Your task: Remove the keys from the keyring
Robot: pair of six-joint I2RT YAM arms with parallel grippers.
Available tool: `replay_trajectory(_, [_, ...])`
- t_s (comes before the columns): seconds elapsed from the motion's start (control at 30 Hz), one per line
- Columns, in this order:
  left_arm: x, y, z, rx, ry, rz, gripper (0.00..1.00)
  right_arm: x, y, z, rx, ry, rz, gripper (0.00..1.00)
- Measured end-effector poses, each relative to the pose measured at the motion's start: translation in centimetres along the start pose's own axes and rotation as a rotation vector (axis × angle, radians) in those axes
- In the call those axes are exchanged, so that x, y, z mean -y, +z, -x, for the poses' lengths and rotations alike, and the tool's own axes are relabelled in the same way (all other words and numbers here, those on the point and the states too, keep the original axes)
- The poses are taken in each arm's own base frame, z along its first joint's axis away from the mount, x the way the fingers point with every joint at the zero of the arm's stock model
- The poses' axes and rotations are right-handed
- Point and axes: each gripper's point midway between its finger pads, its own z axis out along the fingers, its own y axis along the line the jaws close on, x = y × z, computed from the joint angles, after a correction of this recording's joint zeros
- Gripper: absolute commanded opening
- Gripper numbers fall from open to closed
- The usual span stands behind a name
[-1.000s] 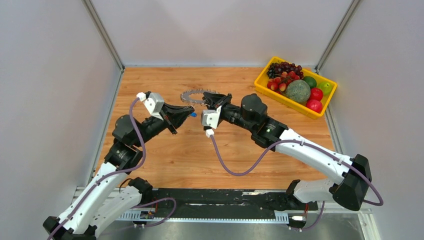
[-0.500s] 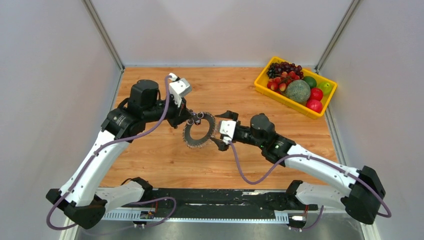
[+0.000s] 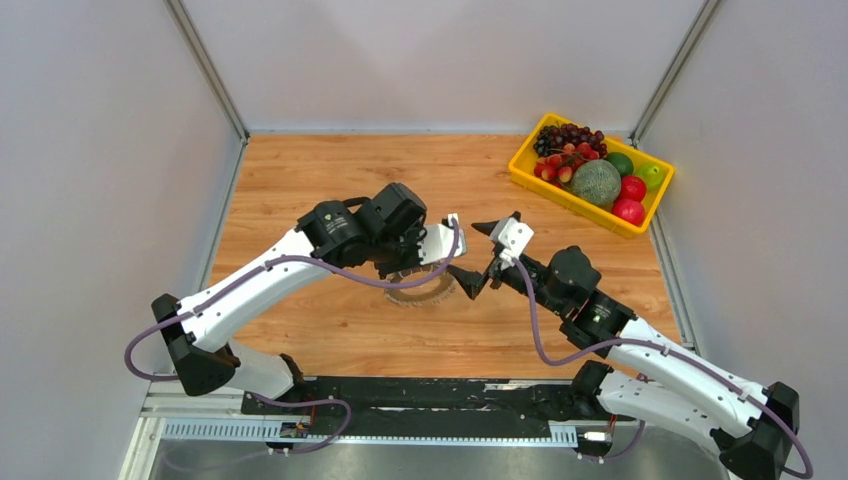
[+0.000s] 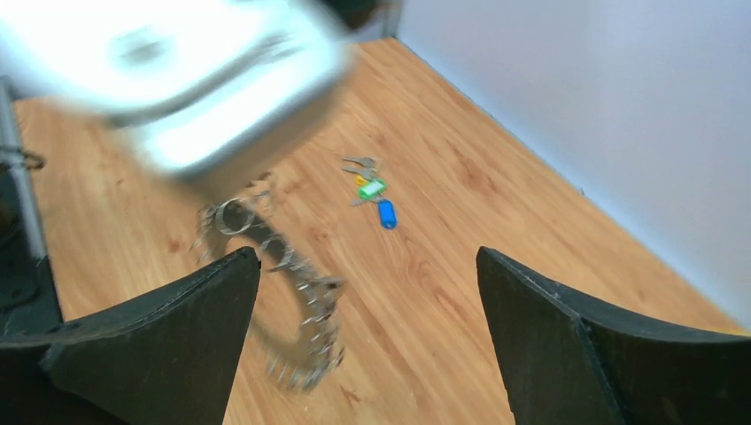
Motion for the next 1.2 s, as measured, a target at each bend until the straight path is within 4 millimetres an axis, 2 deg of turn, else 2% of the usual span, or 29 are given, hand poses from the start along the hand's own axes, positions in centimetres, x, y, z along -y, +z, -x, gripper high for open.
replay_trajectory(0.13, [-0.7,-0.2,-0.2,-0.072,0.188,0.085,0.00,2.7,0.0,-1.9,-0.066,0.146,-0.186,0.96])
replay_trajectory(0.27, [-3.0,-1.2,0.7,-0.061,0.328,0.228,0.00,4.5,-0.5,-2.8,-0.080,0.235,-0.319,0.82])
replay_trajectory(0.4, [-4.4,-1.3,1.5,0.048,0.423,0.357,0.00,6.3,-2.0,-4.8,-0.106,0.292,-0.478,0.76])
replay_trajectory(0.53, [-4.8,-0.9,1.7,0.201,0.520,0.437,0.00,6.7,-3.2,-5.9,-0.099,0.313,-0.523,0.72])
replay_trajectory(0.73, [-4.0,-1.0,2.9,0.411,0.611,0.454,0.00,4.8,-2.9,-4.0,0.008,0.312,-0.394,0.60])
replay_trajectory(0.87, [-2.9,-2.3,4.6,0.550,0.643,0.458,0.00,2.1,-1.7,-2.8,0.049,0.291,-0.215,0.52])
replay_trajectory(1.07, [-1.1,-3.7,5.5,0.701,0.668,0.455,0.00,-1.9,-0.2,-3.9,0.003,0.286,0.012,0.45])
replay_trajectory(1.2, [-0.2,-3.9,5.6,0.759,0.674,0.453,0.00,-3.4,0.1,-3.9,-0.006,0.291,0.099,0.45])
